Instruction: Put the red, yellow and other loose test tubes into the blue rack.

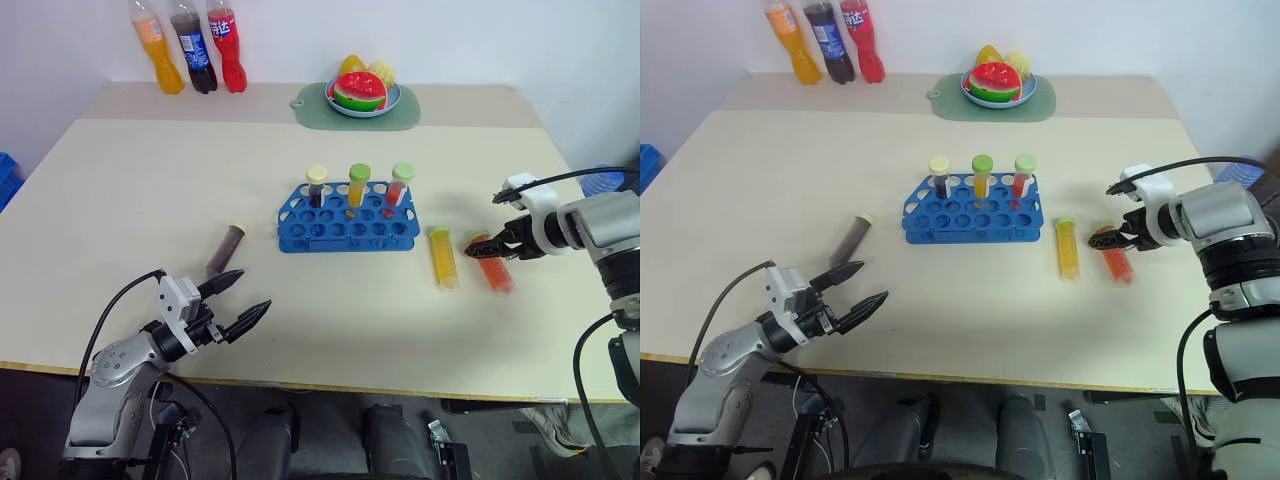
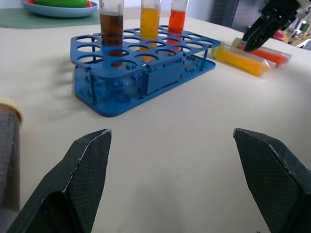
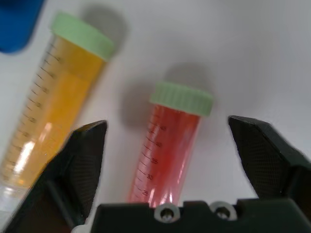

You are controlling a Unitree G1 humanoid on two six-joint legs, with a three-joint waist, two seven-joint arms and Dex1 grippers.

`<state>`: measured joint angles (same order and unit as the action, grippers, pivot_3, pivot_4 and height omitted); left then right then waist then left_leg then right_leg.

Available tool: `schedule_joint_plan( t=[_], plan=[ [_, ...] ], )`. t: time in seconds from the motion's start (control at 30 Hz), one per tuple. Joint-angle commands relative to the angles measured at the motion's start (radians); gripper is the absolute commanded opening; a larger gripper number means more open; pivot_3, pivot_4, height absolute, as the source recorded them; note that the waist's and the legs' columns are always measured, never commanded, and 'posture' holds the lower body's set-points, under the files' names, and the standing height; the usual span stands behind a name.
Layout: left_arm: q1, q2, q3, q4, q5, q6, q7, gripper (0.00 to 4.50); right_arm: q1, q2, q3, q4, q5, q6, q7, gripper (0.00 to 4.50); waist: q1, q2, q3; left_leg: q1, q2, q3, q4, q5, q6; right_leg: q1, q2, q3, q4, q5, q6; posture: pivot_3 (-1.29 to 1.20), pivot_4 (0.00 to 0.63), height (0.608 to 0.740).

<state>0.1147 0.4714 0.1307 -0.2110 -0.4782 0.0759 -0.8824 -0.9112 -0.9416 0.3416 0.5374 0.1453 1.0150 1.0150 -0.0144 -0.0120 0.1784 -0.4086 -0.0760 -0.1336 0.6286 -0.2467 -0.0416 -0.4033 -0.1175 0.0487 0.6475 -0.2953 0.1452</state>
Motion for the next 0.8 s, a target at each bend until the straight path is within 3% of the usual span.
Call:
schedule_joint_plan(
  t=[0.03, 0.1, 0.17, 0.3, 0.43, 0.5, 0.67, 0.8],
  plan=[
    [-0.001, 0.003, 0.005, -0.021, -0.005, -0.009, 0.001, 4.20, 0.007, 0.002, -0.010, -0.012, -0.025, -0.026, 0.015, 2.21, -0.002, 0.000, 0.000, 0.000, 0.000, 0.000, 0.000, 0.000, 0.000, 0.000, 0.000, 0.000, 0.000, 0.000, 0.000, 0.00, 0.150, 0.740],
    [-0.009, 0.005, 0.008, -0.014, -0.002, -0.012, 0.001, 4.20, 0.036, 0.004, -0.018, -0.032, -0.037, -0.048, 0.002, 1.13, -0.002, 0.000, 0.000, 0.000, 0.000, 0.000, 0.000, 0.000, 0.000, 0.000, 0.000, 0.000, 0.000, 0.000, 0.000, 0.00, 0.150, 0.740],
    [-0.015, 0.008, 0.011, -0.006, -0.002, -0.014, -0.002, 4.20, 0.060, 0.001, -0.033, -0.050, -0.043, -0.080, -0.001, 0.77, -0.001, -0.001, -0.001, 0.000, 0.000, 0.000, 0.000, 0.000, 0.000, 0.000, 0.000, 0.000, 0.000, 0.000, 0.000, 0.00, 0.150, 0.740],
    [-0.029, 0.010, 0.015, 0.012, 0.000, -0.021, -0.007, 4.20, 0.107, -0.006, -0.145, -0.088, -0.016, -0.179, -0.021, 0.77, -0.001, 0.000, -0.001, 0.000, 0.000, 0.000, 0.002, 0.000, 0.000, 0.001, 0.000, 0.000, 0.000, 0.000, 0.000, 0.00, 0.150, 0.740],
    [-0.052, 0.004, 0.013, 0.035, 0.004, -0.031, -0.008, 4.20, 0.114, 0.127, -0.484, -0.151, 0.222, -0.240, -0.062, 0.77, -0.011, 0.000, 0.000, 0.001, 0.000, 0.001, 0.001, 0.000, 0.000, 0.001, 0.001, 0.001, 0.001, 0.002, 0.000, 0.00, 0.150, 0.740],
    [-0.067, 0.005, 0.014, 0.052, 0.009, -0.042, -0.013, 4.20, 0.165, 0.178, -0.577, -0.280, 0.316, -0.220, -0.057, 0.77, -0.012, 0.001, 0.000, 0.001, 0.001, 0.001, 0.001, 0.000, 0.000, 0.001, 0.003, 0.001, 0.001, 0.002, 0.000, 0.00, 0.150, 0.740],
    [-0.110, 0.015, 0.017, 0.084, 0.008, -0.044, -0.027, 4.20, 0.367, 0.299, -0.637, -0.562, 0.377, -0.339, -0.113, 0.77, 0.007, 0.000, -0.001, 0.000, 0.002, -0.002, 0.001, 0.000, -0.001, 0.000, 0.003, 0.000, 0.001, 0.002, 0.000, 0.00, 0.150, 0.740],
    [-0.138, 0.021, 0.018, 0.102, 0.002, -0.037, -0.041, 4.20, 0.433, 0.471, -0.643, -0.667, 0.403, -0.504, -0.194, 0.77, -0.002, 0.001, -0.001, 0.000, 0.000, -0.001, 0.002, 0.001, -0.001, 0.000, 0.001, 0.000, 0.002, 0.003, 0.001, 0.00, 0.150, 0.740]
  ],
)
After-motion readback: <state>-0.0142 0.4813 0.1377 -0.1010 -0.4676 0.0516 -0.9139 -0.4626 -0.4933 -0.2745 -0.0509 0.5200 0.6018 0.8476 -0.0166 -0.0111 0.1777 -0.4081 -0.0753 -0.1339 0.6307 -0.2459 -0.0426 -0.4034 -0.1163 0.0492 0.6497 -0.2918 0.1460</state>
